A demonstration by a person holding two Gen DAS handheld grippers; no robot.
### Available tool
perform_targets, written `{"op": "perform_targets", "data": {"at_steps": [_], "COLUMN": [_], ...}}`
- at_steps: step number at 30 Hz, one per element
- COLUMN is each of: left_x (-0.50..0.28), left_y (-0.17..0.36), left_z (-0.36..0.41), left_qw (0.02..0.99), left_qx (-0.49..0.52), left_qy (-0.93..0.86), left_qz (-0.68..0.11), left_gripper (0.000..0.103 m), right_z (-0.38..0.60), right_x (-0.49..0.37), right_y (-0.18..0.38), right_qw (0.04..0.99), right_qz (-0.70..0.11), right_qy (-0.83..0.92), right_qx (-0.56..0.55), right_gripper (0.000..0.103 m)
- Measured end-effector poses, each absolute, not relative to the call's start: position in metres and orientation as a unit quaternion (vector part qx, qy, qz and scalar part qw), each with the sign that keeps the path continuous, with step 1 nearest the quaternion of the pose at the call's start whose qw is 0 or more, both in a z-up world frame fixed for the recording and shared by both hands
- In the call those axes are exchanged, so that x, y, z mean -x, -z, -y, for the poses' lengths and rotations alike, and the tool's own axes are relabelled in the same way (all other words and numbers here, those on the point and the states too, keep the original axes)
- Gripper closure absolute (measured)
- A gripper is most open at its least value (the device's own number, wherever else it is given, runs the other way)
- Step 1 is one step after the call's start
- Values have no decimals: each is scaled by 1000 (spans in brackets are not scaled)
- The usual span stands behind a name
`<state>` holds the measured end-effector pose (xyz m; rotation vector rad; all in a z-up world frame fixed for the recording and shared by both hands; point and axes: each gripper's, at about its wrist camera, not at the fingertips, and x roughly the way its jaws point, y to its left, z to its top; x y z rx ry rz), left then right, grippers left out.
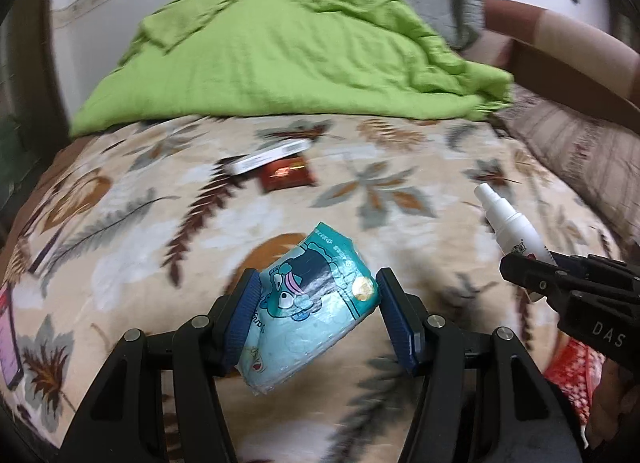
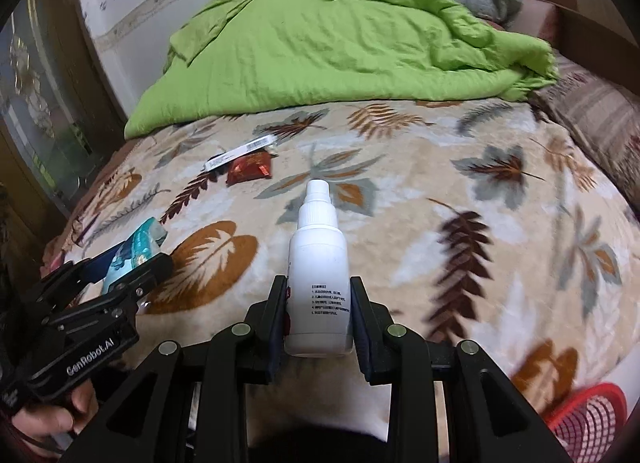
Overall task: Collect trash
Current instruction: 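Carry the tissue pack and white bottle over the red wastebasket, then open both tools over the red wastebasket to drop the pack and bottle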
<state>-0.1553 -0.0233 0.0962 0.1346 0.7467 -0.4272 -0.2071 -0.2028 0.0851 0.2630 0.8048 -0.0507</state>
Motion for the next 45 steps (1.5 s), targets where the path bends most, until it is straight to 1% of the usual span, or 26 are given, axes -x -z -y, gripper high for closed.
{"op": "perform_targets", "data": {"at_steps": [13,23,32,45], "left_x": [221,283,313,329], "left_y": [-134,-139,-137,-121], "left_z": [130,217,246,270], "left_qw": [848,767,737,707], "left_qx": [-102,-138,-159,-184], "left_qy": [386,509,542,564], "left_qz": [-349,-367,-372,-385], "left_gripper": [44,44,44,44], "right_z": [305,361,372,379], "right_x": [342,439,469,472], "right_y": [-100,-108,-111,-86], "right_qw": [896,872,866,852], "right_qz": [-372,-363,-359,-371], "right_qy": [137,234,252,256], "right_qx": [-201,-231,-241,-266], "right_gripper": [71,71,71,71]}}
